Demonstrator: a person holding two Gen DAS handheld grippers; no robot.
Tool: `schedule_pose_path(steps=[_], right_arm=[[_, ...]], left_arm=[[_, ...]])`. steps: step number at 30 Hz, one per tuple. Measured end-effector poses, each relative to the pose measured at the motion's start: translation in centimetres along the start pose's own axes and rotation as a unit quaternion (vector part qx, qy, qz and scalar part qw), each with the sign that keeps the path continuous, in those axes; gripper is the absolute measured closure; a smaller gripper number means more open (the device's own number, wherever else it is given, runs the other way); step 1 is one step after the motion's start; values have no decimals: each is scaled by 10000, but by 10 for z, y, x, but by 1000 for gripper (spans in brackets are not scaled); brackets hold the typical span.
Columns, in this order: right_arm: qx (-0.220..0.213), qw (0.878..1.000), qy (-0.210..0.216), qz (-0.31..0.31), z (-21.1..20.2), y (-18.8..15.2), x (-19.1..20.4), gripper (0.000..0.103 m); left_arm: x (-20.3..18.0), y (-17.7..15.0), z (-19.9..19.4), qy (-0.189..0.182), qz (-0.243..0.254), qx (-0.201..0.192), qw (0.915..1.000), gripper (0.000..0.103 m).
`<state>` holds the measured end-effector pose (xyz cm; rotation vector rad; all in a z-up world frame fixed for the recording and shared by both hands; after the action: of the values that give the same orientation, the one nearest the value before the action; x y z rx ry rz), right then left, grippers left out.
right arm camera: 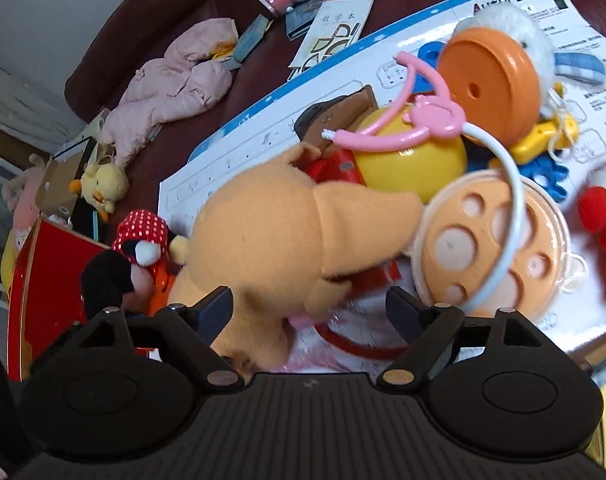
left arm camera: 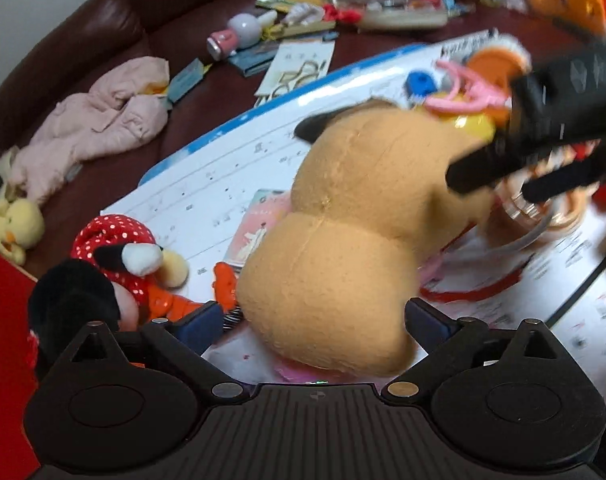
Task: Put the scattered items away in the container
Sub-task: 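Grip the tan plush dog with the right tool while the left tool grips its body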
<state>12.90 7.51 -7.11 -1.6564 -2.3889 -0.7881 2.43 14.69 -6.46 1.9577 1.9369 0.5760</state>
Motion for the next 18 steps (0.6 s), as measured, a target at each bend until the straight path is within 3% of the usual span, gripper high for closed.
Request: schedule_pose_path(steps=[4, 7, 13, 18], right_arm=[[186, 9996, 130, 155, 16, 6, 8, 15], [209, 9996, 136, 129, 23, 6, 19, 12], [-18, 9998, -92, -193, 26, 3, 36, 17], [11, 9997, 14, -259, 9, -2, 45, 19]], left_arm=[[7, -4, 16, -316, -114, 169, 9993, 0], [8, -2, 22, -355, -56, 137, 9993, 0], [7, -6, 22, -435, -102, 63, 9990, 15], [12, -14, 7, -737, -464, -2, 9962, 17]])
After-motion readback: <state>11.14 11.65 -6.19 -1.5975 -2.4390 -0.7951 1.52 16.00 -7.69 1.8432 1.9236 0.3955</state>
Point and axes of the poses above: each gripper's, at about its wrist camera, not at the fingertips, and z roughly the way its jaws point, x to its left, y to its top, the point moved 8 cm from there along z, roughly the way its jaws point, and after that the axes turned 13 degrees about -y, right-handed, at the moved point
